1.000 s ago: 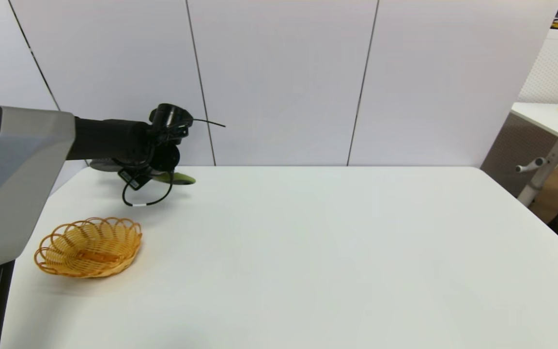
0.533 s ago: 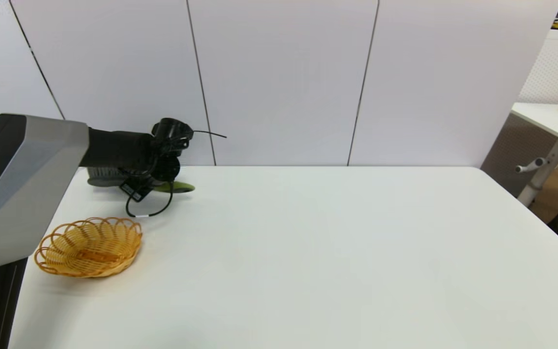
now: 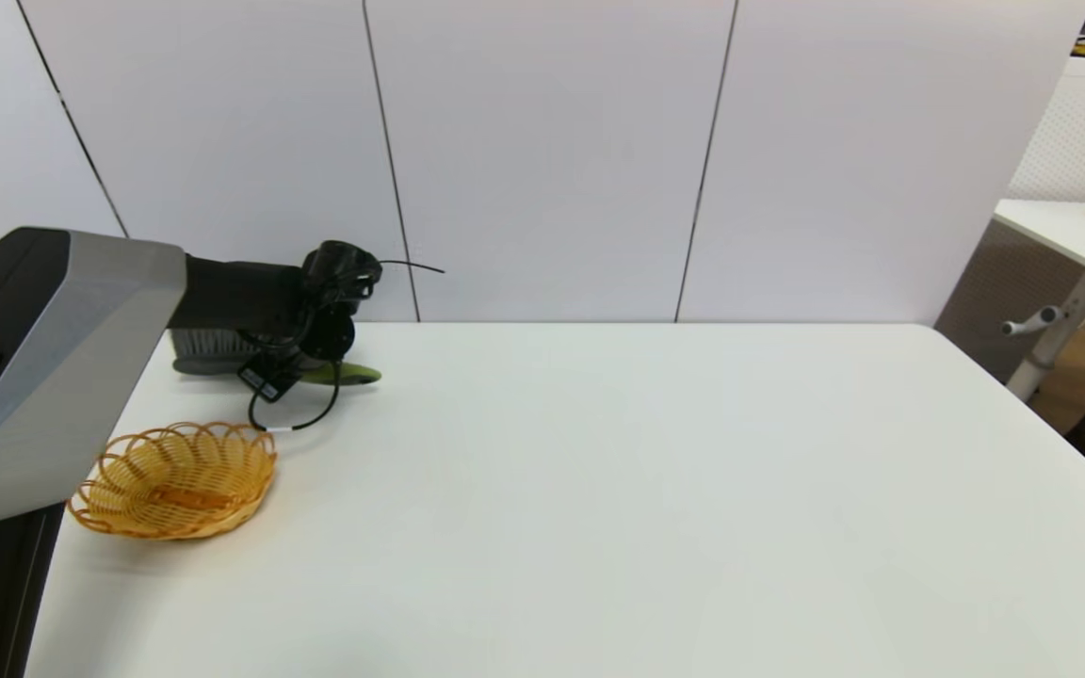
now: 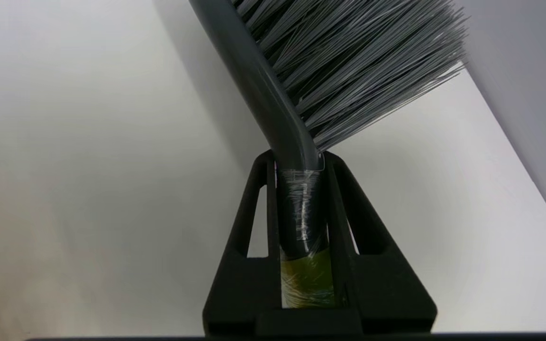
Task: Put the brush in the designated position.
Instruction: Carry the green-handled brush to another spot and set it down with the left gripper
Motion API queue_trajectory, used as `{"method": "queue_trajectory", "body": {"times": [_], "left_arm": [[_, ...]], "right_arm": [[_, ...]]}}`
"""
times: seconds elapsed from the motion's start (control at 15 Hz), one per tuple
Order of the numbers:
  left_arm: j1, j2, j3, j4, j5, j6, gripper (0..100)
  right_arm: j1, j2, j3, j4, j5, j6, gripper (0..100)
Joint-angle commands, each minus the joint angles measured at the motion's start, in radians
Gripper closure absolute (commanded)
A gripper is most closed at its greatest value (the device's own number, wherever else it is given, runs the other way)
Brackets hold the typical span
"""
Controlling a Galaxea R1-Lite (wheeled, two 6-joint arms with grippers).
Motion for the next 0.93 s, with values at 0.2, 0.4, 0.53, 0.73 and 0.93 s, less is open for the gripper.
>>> {"method": "queue_trajectory", "body": {"times": [0.2, 0.4, 0.53, 0.73, 0.93], "left_arm": [[0.001, 0.015, -0.002, 0.002, 0.007, -0.014, 100], [0.0, 0.021, -0.003, 0.002, 0.011, -0.012, 100], [0.0, 0.024, -0.005, 0.002, 0.02, -0.012, 100], [0.0, 0.032, -0.008, 0.002, 0.023, -0.012, 100], [0.0, 0.035, -0.011, 0.002, 0.025, -0.012, 100]], "right_arm": [[0.0, -0.002, 0.002, 0.0, 0.0, -0.002, 0], [0.0, -0.002, 0.002, 0.0, 0.0, -0.002, 0], [0.0, -0.002, 0.002, 0.0, 0.0, -0.002, 0], [0.0, -0.002, 0.002, 0.0, 0.0, 0.0, 0], [0.0, -0.002, 0.002, 0.0, 0.0, -0.002, 0]]}}
